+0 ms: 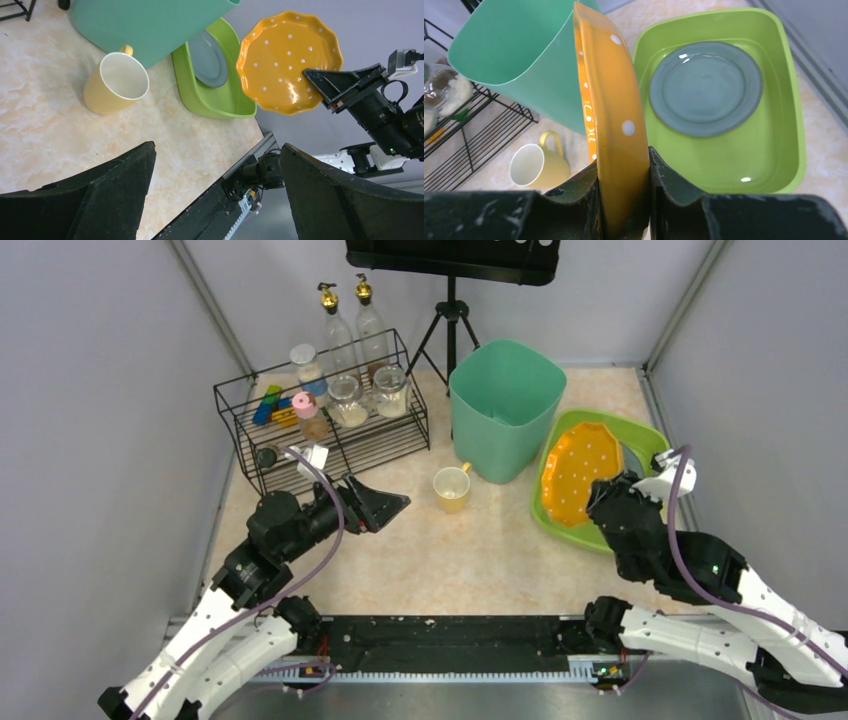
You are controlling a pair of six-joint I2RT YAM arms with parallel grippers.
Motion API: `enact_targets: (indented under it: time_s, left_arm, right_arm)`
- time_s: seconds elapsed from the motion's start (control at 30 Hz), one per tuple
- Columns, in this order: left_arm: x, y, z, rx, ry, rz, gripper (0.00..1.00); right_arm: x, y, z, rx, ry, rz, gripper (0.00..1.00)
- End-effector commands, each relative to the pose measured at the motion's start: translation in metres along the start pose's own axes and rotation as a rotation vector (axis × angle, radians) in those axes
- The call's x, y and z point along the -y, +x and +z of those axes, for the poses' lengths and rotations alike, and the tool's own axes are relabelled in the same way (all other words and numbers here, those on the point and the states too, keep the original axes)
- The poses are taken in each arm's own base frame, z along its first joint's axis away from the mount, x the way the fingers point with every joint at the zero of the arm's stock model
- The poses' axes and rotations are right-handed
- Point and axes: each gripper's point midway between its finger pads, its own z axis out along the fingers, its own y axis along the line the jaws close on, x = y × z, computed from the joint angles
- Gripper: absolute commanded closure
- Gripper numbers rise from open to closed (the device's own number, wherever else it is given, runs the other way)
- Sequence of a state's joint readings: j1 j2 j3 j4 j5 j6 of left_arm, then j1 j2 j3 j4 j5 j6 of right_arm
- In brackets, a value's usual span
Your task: Clear the kitchen counter
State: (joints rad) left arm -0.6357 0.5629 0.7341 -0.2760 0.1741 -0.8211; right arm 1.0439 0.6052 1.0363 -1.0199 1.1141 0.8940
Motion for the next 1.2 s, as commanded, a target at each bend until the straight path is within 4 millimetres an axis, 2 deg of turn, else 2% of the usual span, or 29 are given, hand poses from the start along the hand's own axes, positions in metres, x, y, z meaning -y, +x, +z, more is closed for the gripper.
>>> enact_targets:
  time_s: [0.0,0.2,0.27,0.37,0.6,0.73,0.87,1.17]
  left_arm:
    - [0.015,0.001,0.003,-0.008,0.086,-0.014,0.02]
    - [0.015,0.006,0.003,-0.025,0.102,-0.019,0.02]
    - [0.015,0.007,0.002,-0.027,0.103,-0.021,0.02]
    - [0.013,0.009,0.000,-0.031,0.097,-0.021,0.02]
    - [0.008,0.012,-0.006,-0.029,0.083,-0.015,0.02]
    - [0.005,0.013,-0.003,-0.029,0.073,-0.012,0.02]
    - [0.003,0.016,0.001,-0.045,0.070,-0.015,0.02]
    - [-0.006,0.022,0.009,-0.063,0.051,-0.018,0.02]
  right_arm:
    - [0.000,-0.042,0.002,0.159,0.070,0.158,1.00]
    - [-0.017,-0.022,0.020,0.117,0.077,0.143,1.00]
    - [-0.020,-0.011,0.033,0.087,0.078,0.142,1.00]
    - [-0.012,0.004,0.059,0.040,0.100,0.171,1.00]
    - [0.028,0.006,0.094,0.033,0.157,0.255,1.00]
    - [0.057,0.015,0.116,-0.001,0.196,0.335,1.00]
    - [0.078,0.010,0.131,0.058,0.213,0.397,1.00]
    - [0.109,0.019,0.169,0.083,0.181,0.614,1.00]
